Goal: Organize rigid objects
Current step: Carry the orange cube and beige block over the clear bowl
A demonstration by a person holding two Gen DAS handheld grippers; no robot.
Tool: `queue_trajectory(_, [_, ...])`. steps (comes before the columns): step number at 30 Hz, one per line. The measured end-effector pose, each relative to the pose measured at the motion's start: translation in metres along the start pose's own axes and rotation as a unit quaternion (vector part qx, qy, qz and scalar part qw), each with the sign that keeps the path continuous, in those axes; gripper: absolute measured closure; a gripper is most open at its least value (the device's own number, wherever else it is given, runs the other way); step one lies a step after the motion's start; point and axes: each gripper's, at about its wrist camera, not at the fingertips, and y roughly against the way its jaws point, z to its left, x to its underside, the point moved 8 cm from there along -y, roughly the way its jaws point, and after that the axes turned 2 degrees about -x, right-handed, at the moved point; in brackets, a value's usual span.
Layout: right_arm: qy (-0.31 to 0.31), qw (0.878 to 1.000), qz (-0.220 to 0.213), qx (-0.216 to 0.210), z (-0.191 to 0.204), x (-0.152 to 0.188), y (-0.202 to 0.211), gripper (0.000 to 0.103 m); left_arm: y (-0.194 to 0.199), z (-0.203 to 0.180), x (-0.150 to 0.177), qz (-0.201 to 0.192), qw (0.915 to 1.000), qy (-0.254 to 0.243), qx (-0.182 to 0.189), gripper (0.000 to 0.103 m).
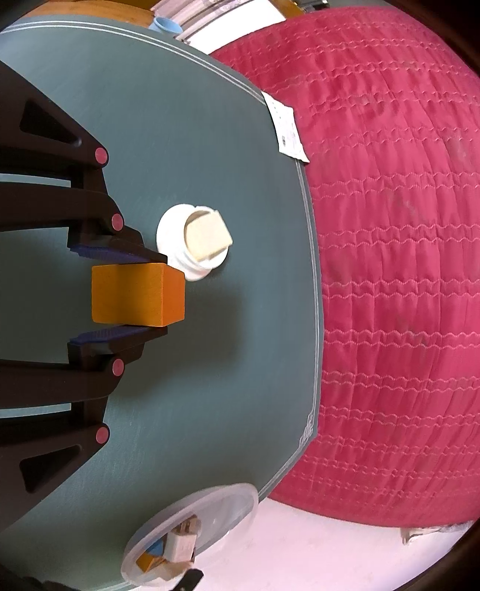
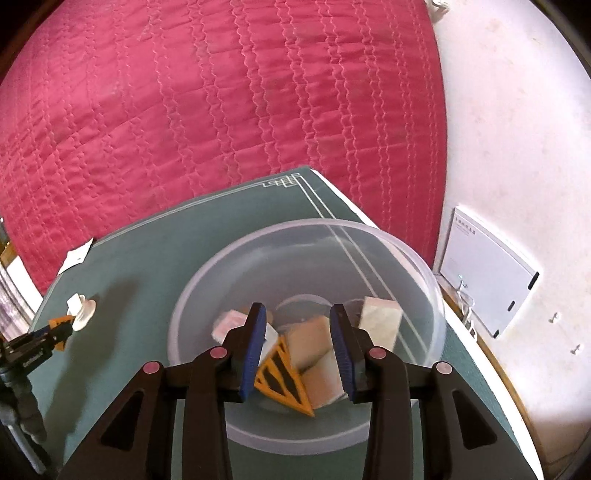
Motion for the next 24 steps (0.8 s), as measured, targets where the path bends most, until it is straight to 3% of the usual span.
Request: queue_trajectory(24, [-0.013,0.999,-0.042,0.003,-0.015,0.009,0.020,0.066,0.013,-0.140,-0.013,0.002,0.9923,-0.075,0.098,0.072])
